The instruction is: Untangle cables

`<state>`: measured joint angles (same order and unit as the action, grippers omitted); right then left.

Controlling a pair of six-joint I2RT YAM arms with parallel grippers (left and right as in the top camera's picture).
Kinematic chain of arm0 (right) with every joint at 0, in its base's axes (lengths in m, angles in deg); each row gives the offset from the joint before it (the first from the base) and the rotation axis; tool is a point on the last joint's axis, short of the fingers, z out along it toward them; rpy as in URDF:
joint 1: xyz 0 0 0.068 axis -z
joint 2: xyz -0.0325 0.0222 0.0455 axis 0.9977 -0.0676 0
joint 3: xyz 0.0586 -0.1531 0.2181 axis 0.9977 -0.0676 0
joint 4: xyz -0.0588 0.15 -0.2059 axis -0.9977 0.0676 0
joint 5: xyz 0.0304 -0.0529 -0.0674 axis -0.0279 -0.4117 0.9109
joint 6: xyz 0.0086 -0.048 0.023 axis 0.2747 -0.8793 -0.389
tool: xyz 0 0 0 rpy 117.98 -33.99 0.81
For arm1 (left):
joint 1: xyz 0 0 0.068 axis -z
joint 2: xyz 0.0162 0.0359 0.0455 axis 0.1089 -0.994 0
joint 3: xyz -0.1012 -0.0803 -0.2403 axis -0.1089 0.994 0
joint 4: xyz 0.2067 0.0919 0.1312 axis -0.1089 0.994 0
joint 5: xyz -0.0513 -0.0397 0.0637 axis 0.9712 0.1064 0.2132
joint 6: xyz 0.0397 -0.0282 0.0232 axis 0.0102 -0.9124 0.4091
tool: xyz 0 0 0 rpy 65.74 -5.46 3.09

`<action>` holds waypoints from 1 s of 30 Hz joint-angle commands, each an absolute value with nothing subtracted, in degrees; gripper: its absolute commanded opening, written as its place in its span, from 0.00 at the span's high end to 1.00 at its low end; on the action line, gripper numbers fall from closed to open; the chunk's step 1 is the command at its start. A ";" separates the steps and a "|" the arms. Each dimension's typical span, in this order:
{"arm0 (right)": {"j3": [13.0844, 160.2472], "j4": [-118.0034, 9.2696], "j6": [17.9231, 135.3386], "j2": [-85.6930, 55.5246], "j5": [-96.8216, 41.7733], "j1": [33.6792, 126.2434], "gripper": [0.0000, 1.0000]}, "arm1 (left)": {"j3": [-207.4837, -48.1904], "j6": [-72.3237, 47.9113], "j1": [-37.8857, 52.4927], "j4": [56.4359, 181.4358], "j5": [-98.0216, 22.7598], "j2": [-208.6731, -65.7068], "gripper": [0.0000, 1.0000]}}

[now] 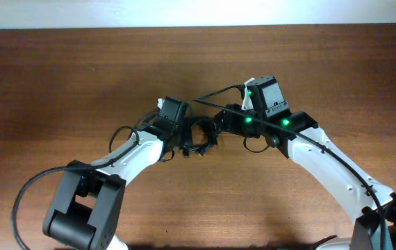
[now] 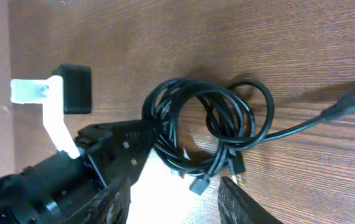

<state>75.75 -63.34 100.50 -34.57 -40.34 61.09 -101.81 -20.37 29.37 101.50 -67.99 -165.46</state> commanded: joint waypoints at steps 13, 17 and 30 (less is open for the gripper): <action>76.40 -61.26 69.99 -34.26 -43.25 60.69 0.52 | -101.63 20.17 25.24 102.88 -45.87 -150.53 1.00; 76.40 -59.45 63.58 -34.26 -43.25 60.67 0.34 | -101.63 27.28 21.57 105.02 -33.24 -149.62 1.00; 76.38 -58.05 63.54 -34.26 -44.76 60.63 0.53 | -101.63 26.36 21.02 103.71 -27.27 -149.62 1.00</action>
